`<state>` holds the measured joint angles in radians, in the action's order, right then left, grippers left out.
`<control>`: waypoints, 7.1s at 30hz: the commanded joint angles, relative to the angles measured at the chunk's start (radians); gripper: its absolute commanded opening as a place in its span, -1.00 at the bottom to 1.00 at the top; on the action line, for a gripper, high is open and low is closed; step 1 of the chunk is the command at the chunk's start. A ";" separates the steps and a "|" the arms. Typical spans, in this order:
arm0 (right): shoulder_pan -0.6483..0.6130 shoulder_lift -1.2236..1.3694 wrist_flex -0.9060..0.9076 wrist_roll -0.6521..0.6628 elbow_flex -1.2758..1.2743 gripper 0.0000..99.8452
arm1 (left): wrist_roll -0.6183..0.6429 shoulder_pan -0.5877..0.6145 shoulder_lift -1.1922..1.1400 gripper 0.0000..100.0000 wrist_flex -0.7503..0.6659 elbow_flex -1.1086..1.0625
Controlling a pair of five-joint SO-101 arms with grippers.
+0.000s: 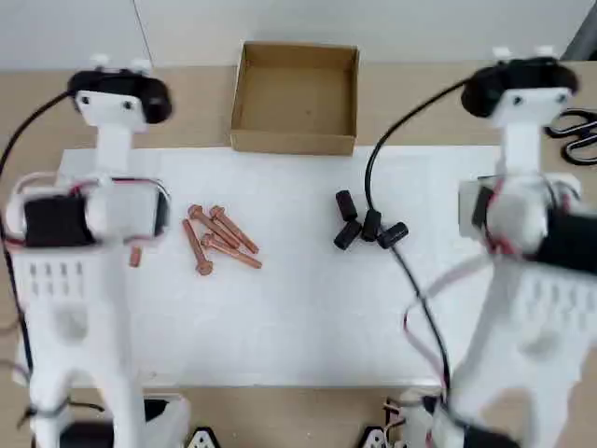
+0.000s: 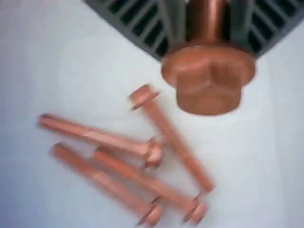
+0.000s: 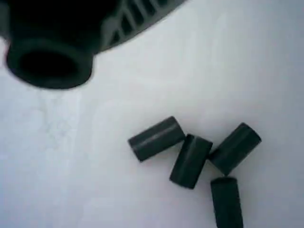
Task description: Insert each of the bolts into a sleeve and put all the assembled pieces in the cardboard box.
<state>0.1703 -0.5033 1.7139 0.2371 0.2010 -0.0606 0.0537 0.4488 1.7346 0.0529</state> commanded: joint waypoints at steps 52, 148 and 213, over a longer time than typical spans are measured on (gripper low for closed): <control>-0.619 -1.305 -1.041 -0.334 -1.792 -0.99 | 0.402 -0.591 0.250 -0.99 -1.290 -0.768; -0.630 -1.305 -1.044 -0.336 -1.791 -0.99 | 0.514 -0.686 0.347 -0.99 -1.553 -1.250; -0.584 -1.305 -1.043 -0.333 -1.806 -0.99 | 0.454 -0.255 0.350 -0.40 -1.049 -0.949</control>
<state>-0.4496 -1.7983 0.6997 -0.0898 -1.6080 0.4457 -0.2961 0.7848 0.6038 -0.9521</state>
